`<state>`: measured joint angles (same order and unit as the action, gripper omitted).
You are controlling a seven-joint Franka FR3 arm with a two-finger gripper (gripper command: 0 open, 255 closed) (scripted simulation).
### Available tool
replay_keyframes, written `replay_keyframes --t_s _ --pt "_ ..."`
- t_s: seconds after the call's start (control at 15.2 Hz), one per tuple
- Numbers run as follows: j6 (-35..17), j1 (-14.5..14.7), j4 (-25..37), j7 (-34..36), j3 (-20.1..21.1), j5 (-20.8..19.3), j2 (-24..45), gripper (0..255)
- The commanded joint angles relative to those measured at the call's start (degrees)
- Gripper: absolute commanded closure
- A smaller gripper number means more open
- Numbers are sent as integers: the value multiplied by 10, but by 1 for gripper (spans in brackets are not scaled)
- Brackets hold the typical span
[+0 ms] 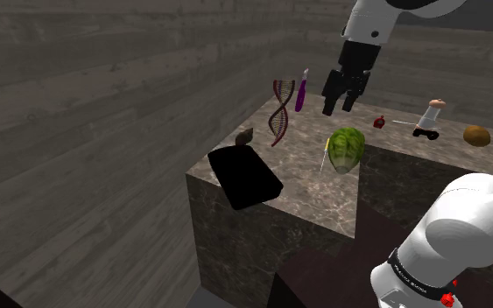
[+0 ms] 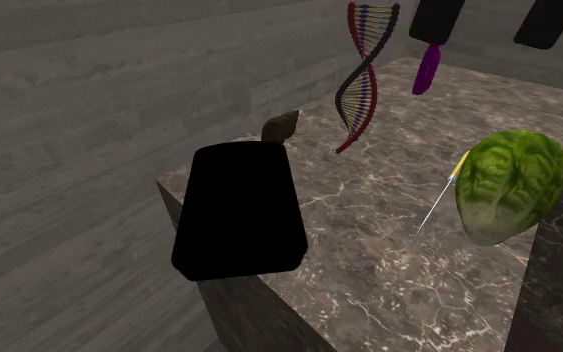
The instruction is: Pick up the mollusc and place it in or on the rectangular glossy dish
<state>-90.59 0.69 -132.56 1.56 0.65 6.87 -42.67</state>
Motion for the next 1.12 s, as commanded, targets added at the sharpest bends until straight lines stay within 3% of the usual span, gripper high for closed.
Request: replay_keyframes --t_s 0.0,0.53,1.06 --pt "0 0 0 0 0 0 0 0" --pt "-175 -18 -23 85 45 16 109 0" --pt "-329 -40 11 177 82 3 256 0"
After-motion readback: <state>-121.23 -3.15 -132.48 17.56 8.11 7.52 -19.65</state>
